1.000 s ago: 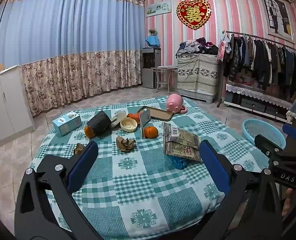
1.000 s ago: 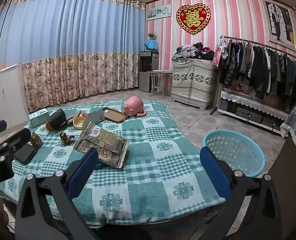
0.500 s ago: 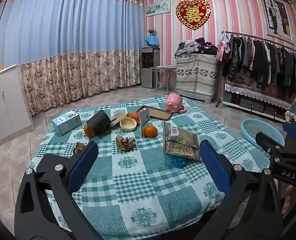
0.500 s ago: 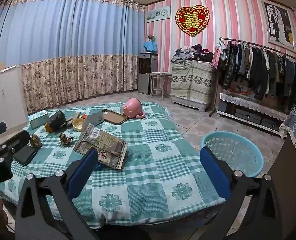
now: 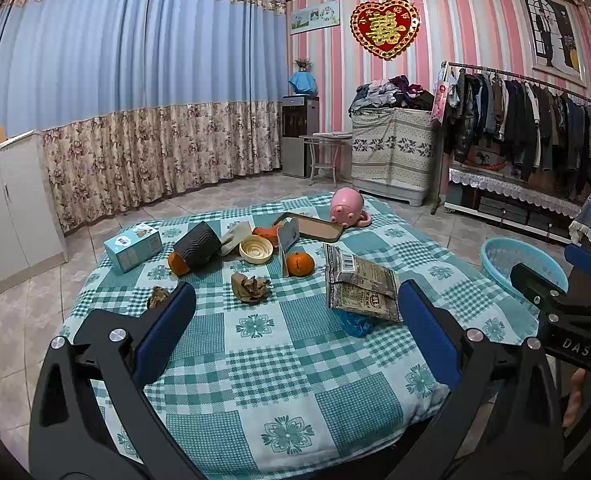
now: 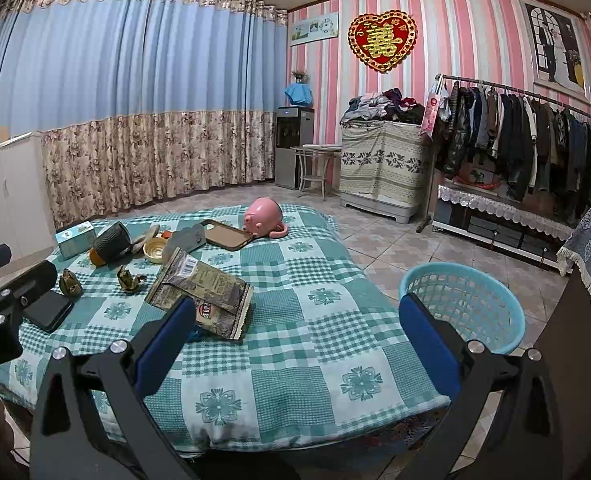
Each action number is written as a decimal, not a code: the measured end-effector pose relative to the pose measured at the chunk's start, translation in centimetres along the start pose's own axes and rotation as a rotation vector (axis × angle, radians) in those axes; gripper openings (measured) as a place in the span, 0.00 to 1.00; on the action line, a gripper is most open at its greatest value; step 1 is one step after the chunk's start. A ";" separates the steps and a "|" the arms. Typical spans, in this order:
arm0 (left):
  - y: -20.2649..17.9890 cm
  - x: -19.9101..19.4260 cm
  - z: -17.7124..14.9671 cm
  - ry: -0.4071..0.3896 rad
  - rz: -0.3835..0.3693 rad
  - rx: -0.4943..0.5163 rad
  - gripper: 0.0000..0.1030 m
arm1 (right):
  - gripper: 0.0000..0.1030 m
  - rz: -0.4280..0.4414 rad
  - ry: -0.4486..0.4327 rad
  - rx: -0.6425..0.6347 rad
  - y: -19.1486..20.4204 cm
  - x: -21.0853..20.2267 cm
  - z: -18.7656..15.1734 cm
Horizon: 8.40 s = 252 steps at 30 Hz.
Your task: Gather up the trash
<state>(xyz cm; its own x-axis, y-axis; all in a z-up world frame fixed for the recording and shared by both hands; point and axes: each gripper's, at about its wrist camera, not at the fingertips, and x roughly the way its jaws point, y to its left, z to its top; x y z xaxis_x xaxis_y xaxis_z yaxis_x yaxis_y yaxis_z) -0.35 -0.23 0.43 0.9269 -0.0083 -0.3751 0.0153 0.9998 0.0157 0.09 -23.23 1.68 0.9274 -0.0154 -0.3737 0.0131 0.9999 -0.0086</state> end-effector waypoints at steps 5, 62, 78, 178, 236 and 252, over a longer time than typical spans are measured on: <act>-0.1 -0.2 0.2 0.000 -0.001 0.002 0.95 | 0.96 -0.002 -0.003 -0.001 -0.2 -0.1 0.0; 0.2 -0.2 0.6 0.005 -0.004 -0.002 0.95 | 0.96 -0.005 -0.017 0.016 -0.5 0.2 0.1; 0.3 -0.4 0.7 0.005 0.000 -0.001 0.95 | 0.96 -0.004 -0.018 0.017 -0.6 0.2 0.0; 16.8 14.2 -1.3 0.252 0.089 -0.103 0.43 | 0.74 0.098 0.295 -0.050 8.6 18.0 0.5; -27.8 19.7 7.3 0.182 -0.515 0.183 0.43 | 0.04 -0.172 0.177 0.331 -27.5 8.7 -0.9; -39.1 26.7 3.2 0.284 -0.580 0.311 0.44 | 0.03 -0.187 0.229 0.392 -31.3 11.7 -3.9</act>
<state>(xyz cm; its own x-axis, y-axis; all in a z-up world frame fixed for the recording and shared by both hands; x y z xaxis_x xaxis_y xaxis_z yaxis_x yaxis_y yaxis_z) 24.98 -39.64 -7.18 0.6041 -0.4885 -0.6296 0.6215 0.7833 -0.0114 9.11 -54.69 -6.04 0.7902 -0.1508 -0.5941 0.3517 0.9053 0.2380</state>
